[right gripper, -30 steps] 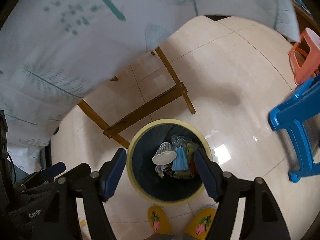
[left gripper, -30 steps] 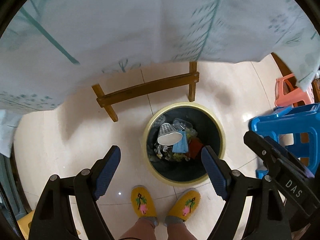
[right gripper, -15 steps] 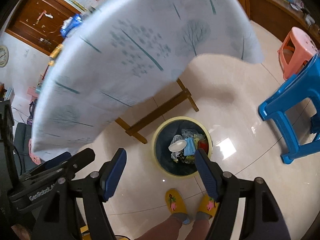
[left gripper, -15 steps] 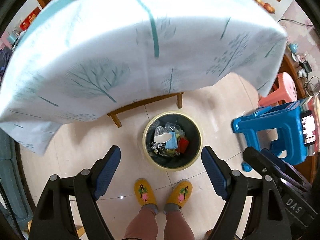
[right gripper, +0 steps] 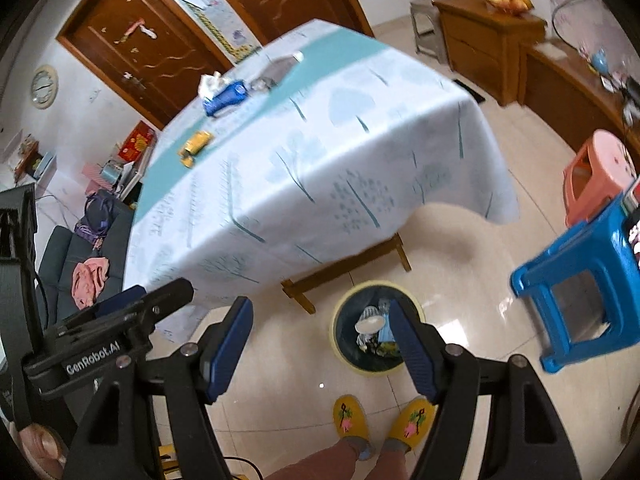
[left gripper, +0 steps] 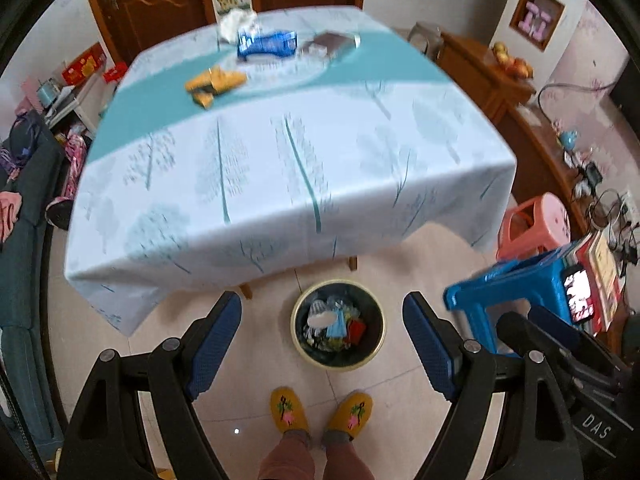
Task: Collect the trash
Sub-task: 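Raise both tools from the bin back toward the table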
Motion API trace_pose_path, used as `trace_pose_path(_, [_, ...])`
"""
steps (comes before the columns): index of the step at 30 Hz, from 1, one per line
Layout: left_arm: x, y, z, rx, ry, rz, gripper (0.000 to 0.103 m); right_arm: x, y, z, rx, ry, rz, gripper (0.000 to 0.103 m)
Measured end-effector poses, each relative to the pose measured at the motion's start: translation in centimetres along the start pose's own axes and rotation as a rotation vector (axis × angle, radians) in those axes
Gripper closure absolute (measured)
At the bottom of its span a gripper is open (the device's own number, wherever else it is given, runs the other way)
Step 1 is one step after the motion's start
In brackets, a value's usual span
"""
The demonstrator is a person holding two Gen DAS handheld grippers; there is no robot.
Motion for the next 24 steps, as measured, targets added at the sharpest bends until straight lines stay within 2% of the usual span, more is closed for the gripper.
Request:
trace_pose_path(5, [-0.3, -2.3, 3.3, -0.070, -0.016, -0.002, 0.022, 1.3, -1.9, 2.4, -0.036, -0.026, 0.039, 0.032])
trace_pose_path(14, [-0.9, -6.2, 6.5, -0.163, -0.045, 0.009, 0.022, 3.8, -6.0, 5.2, -0.102, -0.072, 0.121, 0.032])
trace_pose_path(24, [2.3, -9.4, 7.4, -0.211, -0.081, 0.089, 0.022, 7.7, -10.8, 4.1, -0.131, -0.124, 0.238, 0.032])
Point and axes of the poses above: each gripper's, at about its wrist camera, not at the fingertips, and z roughly against the way its jaws point, x to its left, y to its underside, the point moved 9 cm from there along -z, roughly the way its jaws point, and after that the axes turned 2 degrees about y, right-handed, at the moved point
